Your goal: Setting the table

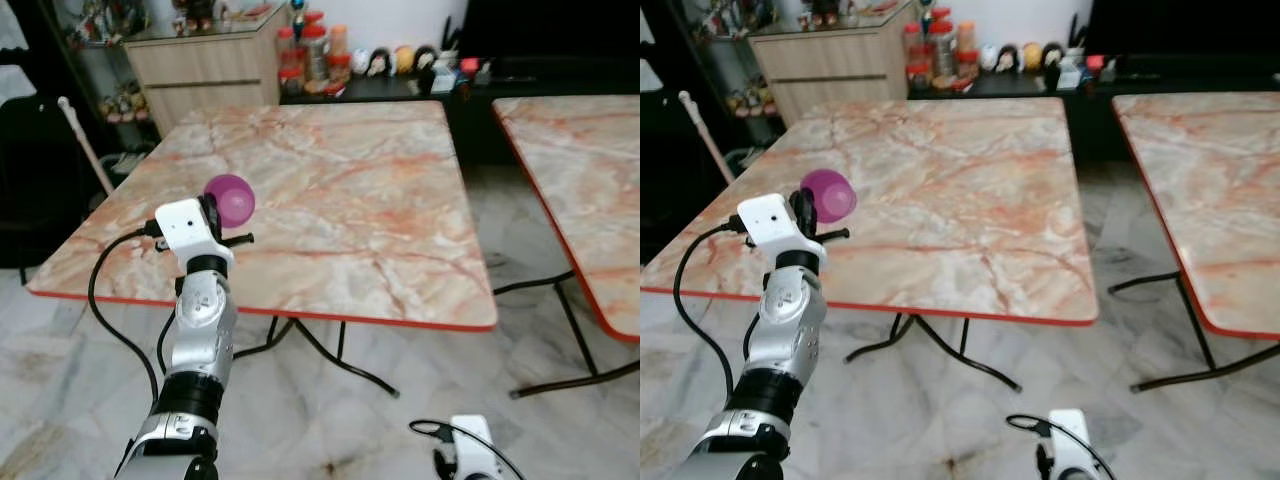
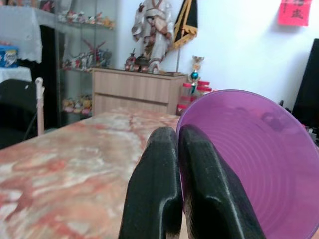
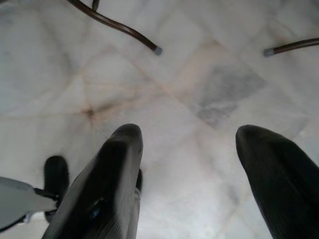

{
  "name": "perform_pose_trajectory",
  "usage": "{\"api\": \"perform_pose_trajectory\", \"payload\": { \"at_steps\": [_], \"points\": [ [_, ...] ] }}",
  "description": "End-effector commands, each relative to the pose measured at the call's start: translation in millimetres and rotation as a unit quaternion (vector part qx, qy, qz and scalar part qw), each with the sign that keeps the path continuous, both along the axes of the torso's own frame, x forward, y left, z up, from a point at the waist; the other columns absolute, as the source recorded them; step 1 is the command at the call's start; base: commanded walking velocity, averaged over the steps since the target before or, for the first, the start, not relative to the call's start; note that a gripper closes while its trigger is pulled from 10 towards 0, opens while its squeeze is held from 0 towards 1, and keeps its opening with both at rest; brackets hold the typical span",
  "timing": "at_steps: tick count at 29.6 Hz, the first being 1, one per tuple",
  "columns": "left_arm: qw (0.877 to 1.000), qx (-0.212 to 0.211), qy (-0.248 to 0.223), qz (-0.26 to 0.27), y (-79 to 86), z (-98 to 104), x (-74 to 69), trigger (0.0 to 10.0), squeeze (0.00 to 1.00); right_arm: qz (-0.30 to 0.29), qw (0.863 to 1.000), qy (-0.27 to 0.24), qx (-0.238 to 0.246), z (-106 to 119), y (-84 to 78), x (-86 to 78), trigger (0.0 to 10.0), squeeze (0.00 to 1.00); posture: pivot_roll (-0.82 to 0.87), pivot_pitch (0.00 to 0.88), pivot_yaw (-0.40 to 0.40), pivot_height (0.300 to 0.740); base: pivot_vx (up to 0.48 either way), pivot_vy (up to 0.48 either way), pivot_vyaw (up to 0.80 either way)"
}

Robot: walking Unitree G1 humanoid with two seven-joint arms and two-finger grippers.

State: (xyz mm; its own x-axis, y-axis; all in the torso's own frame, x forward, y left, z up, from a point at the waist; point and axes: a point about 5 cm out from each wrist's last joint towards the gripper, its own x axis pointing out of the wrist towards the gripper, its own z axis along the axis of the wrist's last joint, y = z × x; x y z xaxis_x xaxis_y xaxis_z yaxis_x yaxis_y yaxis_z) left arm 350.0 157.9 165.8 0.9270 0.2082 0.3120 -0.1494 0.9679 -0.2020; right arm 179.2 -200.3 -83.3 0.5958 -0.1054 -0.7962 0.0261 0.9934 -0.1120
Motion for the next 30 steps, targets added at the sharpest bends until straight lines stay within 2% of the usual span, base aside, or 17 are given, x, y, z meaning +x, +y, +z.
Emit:
{"api": "perform_pose_trajectory", "payload": {
  "at_steps": [1,13,20,30],
  "points": [
    [1.000,-0.004,0.004,0.011,7.4,-2.6,-1.7,10.0,0.00,0.008,1.000,-0.005,0.013,0.4,10.7,4.1,10.0,0.00,0.02,0.000,0.062,0.736,0.000,-0.255,0.00],
    [1.000,-0.006,0.008,-0.003,0.8,-0.6,0.9,10.0,0.00,-0.001,1.000,-0.002,0.010,-0.5,8.8,1.9,10.0,0.00,0.01,0.024,0.061,0.736,0.000,-0.250,0.00],
    [1.000,-0.005,0.013,-0.005,-1.1,-0.7,2.2,10.0,0.00,-0.006,1.000,-0.003,0.007,0.1,6.0,2.1,10.0,0.00,0.00,0.043,0.059,0.736,0.000,0.000,0.00],
    [1.000,-0.004,0.029,0.006,4.2,-6.7,1.1,10.0,0.00,-0.005,1.000,-0.008,0.008,1.1,6.1,4.0,10.0,0.00,0.00,0.049,0.058,0.736,0.000,-0.426,0.00]
  ]
}}
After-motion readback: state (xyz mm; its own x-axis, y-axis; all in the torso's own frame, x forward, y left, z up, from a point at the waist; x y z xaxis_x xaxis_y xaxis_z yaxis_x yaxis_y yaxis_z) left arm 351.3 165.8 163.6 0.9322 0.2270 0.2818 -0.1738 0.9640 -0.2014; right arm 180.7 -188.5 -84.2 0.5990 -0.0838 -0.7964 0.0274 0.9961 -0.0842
